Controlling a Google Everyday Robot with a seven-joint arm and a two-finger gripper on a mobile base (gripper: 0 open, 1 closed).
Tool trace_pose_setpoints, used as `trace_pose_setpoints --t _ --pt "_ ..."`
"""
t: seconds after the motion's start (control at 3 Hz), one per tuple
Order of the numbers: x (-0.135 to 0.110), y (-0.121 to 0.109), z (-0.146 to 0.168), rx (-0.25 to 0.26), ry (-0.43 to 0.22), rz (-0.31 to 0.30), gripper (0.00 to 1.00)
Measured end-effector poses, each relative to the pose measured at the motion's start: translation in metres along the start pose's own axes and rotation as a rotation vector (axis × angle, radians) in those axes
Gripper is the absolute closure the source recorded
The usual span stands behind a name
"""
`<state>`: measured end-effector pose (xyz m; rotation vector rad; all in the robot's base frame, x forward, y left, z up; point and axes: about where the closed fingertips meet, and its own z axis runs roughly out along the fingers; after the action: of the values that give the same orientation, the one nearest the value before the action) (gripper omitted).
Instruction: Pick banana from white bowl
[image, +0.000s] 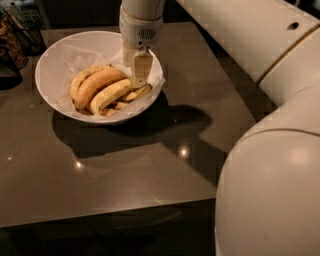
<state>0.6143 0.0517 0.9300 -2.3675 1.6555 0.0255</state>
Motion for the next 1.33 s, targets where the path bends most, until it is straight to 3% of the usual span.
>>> trace_pose_setpoints --t 0.67,1.33 --pt "-0.015 0.0 -0.001 0.003 0.016 -0.054 0.46" --pt "-0.02 -0.003 0.009 -0.014 0.012 -0.068 0.47"
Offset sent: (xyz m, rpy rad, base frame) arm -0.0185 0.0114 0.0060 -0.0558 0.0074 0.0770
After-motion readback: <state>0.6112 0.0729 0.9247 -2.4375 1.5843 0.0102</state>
